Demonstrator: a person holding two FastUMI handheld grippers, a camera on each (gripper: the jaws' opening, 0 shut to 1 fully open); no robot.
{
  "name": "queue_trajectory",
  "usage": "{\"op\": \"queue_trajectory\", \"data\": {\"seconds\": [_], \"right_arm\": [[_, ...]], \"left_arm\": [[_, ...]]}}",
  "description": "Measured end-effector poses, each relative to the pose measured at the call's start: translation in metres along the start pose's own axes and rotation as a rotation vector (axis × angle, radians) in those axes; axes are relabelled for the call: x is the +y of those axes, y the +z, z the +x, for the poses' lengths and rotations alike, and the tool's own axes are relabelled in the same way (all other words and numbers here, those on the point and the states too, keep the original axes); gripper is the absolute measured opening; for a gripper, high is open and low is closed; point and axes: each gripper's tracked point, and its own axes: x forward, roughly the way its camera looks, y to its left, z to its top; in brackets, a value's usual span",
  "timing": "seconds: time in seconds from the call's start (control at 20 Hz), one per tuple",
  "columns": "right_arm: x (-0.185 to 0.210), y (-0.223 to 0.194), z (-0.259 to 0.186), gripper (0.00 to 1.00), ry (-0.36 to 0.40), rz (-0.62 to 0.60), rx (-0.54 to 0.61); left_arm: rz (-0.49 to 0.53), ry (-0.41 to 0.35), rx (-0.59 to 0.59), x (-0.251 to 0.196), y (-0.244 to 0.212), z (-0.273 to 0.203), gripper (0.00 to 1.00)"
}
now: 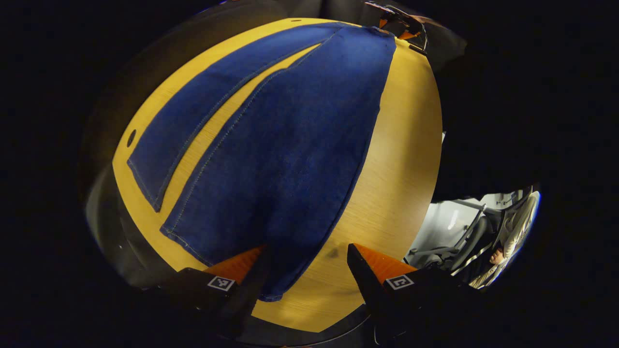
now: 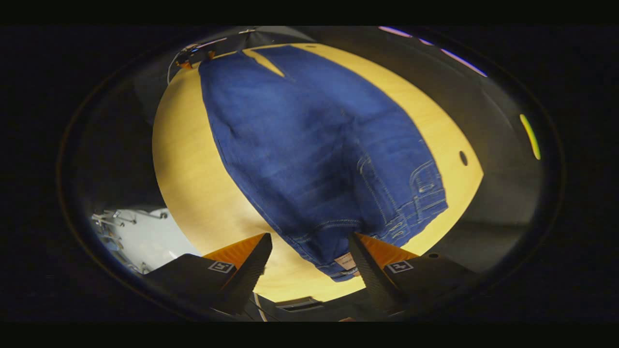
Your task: Grasp the waist and the cuffs of the jeans and fold them to make the two legs overlap; first hold the waist and fold one-third of the jeans toward the cuffs, then hold the cuffs and fold the remaining one-third in the same direction to finish folding.
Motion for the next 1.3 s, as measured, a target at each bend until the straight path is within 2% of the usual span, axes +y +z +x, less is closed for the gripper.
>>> {"op": "queue_trajectory", "data": {"seconds": [0.2, 0.25, 0.3, 0.35, 0.4, 0.45, 0.5, 0.6, 0.65, 0.75, 0.9, 1.05, 1.1, 1.2, 1.3], "right_arm": [[-0.002, -0.012, 0.03, 0.96, 0.048, -0.015, 0.098], [0.003, -0.005, 0.011, 0.96, 0.07, 0.003, 0.108], [0.001, -0.011, 0.034, 0.95, 0.073, 0.021, 0.114], [0.002, -0.01, 0.029, 0.94, 0.072, 0.037, 0.123], [0.001, -0.011, 0.03, 0.86, 0.072, 0.061, 0.136], [-0.003, -0.008, 0.029, 0.86, 0.063, 0.1, 0.138], [-0.008, -0.005, 0.032, 0.73, 0.043, 0.137, 0.138], [-0.024, 0.006, 0.033, 0.27, -0.011, 0.229, 0.104], [-0.024, 0.003, 0.034, 0.05, -0.023, 0.267, 0.108], [-0.025, 0.005, 0.033, 0.09, -0.058, 0.301, 0.075], [-0.027, 0.01, 0.021, 0.09, -0.117, 0.359, 0.001], [-0.037, 0.024, -0.009, 0.08, -0.163, 0.432, -0.11], [-0.043, 0.03, -0.021, 0.04, -0.179, 0.457, -0.155], [-0.061, 0.044, -0.047, 0.1, -0.219, 0.501, -0.238], [-0.089, 0.062, -0.062, 0.08, -0.259, 0.533, -0.305]], "left_arm": [[-0.012, 0.011, 0.02, 0.006, -0.003, 0.001, 0.93], [-0.03, 0.013, 0.03, 0.007, -0.006, -0.001, 0.93], [-0.049, 0.019, 0.024, 0.008, -0.003, 0.0, 0.92], [-0.081, 0.024, 0.007, 0.007, 0.003, 0.0, 0.83], [-0.11, 0.035, -0.014, 0.007, 0.008, 0.002, 0.78], [-0.123, 0.045, -0.006, 0.008, 0.008, 0.002, 0.7], [-0.113, 0.068, -0.014, 0.019, 0.009, -0.003, 0.64], [-0.154, 0.055, -0.016, 0.02, 0.012, 0.001, 0.02], [-0.197, 0.042, -0.005, 0.018, 0.013, 0.0, 0.06], [-0.282, 0.055, -0.005, 0.022, 0.018, -0.002, 0.06], [-0.303, 0.146, -0.041, 0.027, 0.031, -0.015, 0.06], [-0.363, 0.177, -0.105, 0.028, 0.041, -0.029, 0.06], [-0.396, 0.191, -0.137, 0.036, 0.044, -0.033, 0.06], [-0.509, 0.215, -0.218, 0.053, 0.066, -0.047, 0.06], [-0.596, 0.252, -0.285, 0.078, 0.089, -0.069, 0.06]]}}
